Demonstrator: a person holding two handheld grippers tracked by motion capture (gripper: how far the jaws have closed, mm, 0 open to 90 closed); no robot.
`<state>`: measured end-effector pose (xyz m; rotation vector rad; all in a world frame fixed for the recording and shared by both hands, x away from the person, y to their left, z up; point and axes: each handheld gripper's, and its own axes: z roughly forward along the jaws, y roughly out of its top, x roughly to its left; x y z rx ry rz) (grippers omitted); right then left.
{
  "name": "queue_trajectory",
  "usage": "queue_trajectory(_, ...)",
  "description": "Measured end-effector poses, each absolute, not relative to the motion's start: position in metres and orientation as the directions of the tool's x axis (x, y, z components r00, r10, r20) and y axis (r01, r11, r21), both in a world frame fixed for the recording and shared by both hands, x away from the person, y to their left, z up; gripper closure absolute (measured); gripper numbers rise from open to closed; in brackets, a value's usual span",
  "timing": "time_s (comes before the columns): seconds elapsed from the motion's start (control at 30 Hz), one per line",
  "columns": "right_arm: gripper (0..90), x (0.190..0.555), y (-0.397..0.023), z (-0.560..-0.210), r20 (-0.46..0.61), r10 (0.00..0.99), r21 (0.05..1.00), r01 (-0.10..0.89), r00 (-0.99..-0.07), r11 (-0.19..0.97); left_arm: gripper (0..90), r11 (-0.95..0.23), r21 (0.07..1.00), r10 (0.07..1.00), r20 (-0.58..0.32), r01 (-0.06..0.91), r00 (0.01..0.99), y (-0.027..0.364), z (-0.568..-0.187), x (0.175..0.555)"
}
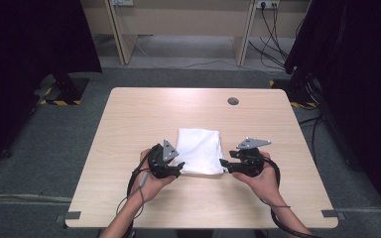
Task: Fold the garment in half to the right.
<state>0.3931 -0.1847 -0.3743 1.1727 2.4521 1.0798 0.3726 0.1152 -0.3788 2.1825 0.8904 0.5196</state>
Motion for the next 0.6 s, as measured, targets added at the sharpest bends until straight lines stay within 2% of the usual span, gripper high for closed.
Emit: queue_trajectory(0.6, 36.8, 0.392, -0.209, -0.363, 0.119, 0.752, 0.709, 0.586, -0.649, 0.393, 33.1, -0.416, 0.794, 0.786, 0.069, 0.443, 0.615, 0.16, -0.356, 0.359)
